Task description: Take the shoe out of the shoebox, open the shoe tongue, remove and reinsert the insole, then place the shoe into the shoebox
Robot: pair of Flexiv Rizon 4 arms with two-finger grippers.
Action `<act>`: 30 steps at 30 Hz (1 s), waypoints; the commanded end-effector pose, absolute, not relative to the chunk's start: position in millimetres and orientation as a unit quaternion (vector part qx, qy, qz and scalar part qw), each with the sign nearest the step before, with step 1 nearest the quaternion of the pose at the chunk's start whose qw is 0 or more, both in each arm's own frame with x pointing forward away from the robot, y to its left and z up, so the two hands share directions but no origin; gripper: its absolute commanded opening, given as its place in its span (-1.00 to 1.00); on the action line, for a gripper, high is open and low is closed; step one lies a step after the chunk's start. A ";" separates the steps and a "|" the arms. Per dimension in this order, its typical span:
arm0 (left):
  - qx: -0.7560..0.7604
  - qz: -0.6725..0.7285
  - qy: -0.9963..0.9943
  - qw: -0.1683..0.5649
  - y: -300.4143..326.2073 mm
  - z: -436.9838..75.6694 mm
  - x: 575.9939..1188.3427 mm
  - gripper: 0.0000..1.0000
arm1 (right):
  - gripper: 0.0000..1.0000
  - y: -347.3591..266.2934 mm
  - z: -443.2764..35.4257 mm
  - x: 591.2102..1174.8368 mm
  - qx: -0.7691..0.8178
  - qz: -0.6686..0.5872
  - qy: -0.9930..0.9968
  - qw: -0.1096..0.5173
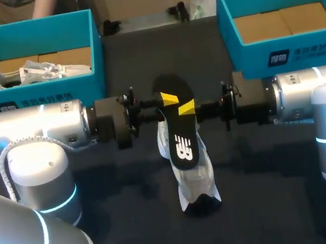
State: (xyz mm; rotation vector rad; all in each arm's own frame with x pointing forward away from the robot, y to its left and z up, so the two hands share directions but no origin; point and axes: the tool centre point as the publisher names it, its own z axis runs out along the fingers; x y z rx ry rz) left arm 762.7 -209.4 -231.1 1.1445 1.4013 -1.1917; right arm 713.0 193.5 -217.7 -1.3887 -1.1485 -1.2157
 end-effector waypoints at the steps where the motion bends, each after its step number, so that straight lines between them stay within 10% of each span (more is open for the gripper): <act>1: 0.467 -0.485 0.570 0.472 -209.5 -231.8 761.7 -0.55 | -1.00 195.6 -217.8 712.9 -0.566 -0.495 -0.468 0.464; 5: 0.469 -0.482 0.567 0.475 -210.6 -231.9 761.8 -1.00 | -1.00 195.6 -217.8 712.9 -0.566 -0.495 -0.468 0.464; 13: 0.481 -0.480 0.552 0.484 -209.6 -229.9 758.6 -1.00 | -0.88 195.6 -217.8 712.9 -0.566 -0.495 -0.468 0.464; 14: 0.481 -0.480 0.551 0.485 -208.8 -229.2 757.9 -1.00 | -0.16 194.5 -218.2 712.7 -0.562 -0.491 -0.474 0.467; 15: 0.482 -0.480 0.549 0.485 -207.9 -228.6 757.1 -1.00 | 1.00 192.7 -218.4 712.0 -0.559 -0.492 -0.476 0.467; 30: 0.516 -0.449 0.568 0.458 -176.6 -213.4 728.2 -1.00 | 1.00 148.2 -214.2 698.3 -0.493 -0.490 -0.581 0.423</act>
